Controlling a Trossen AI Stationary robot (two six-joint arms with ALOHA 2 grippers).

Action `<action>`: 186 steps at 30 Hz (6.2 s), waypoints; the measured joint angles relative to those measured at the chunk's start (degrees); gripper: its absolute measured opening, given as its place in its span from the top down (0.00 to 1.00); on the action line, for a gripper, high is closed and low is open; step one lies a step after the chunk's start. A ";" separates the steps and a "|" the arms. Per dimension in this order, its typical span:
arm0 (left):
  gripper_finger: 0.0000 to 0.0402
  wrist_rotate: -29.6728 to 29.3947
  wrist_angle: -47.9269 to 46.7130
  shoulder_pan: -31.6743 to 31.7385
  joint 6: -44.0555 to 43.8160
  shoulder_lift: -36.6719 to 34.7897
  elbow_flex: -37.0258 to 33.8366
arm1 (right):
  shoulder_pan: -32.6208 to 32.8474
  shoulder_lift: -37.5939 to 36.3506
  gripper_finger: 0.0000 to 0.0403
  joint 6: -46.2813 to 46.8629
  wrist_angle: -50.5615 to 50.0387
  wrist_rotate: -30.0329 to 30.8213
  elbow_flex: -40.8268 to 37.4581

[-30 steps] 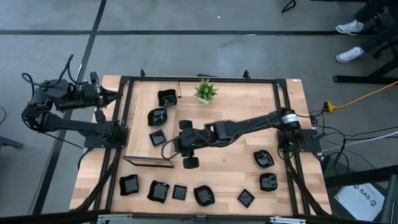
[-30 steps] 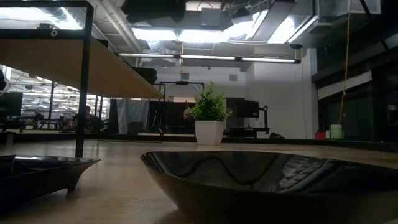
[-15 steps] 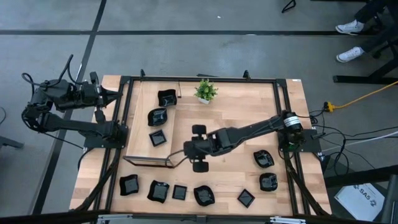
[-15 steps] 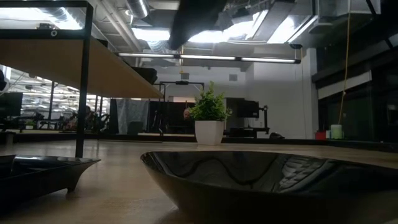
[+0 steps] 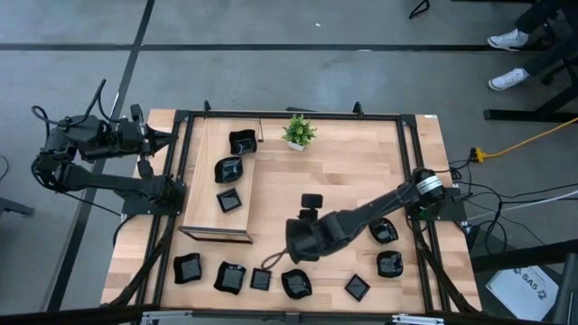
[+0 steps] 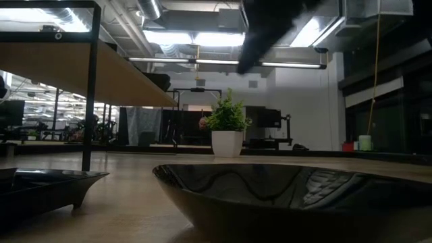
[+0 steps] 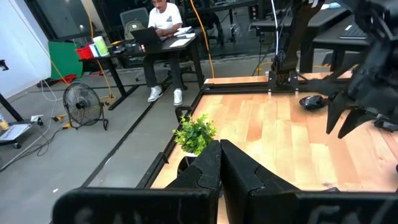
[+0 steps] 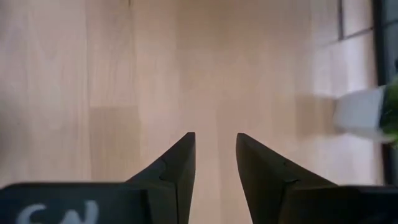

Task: Pick & Place Mini shaped plates
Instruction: Stack the black leaf shape bowl on top of the black leaf shape bowl on the shelf

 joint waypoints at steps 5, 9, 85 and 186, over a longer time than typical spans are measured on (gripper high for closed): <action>0.99 0.00 -0.01 0.01 -0.01 -0.02 0.01 | 2.33 -0.22 0.71 3.45 4.44 -3.54 -6.56; 0.99 0.00 -0.01 0.00 -0.01 -0.02 -0.01 | 4.04 -0.24 0.71 2.74 7.36 -6.53 -8.07; 0.99 0.01 -0.01 0.01 -0.01 0.00 0.00 | 4.69 2.38 0.71 31.88 45.57 -36.23 -23.70; 0.99 0.02 0.00 0.01 -0.01 -0.02 0.00 | -29.50 -5.26 0.99 -45.47 73.19 -34.79 -10.81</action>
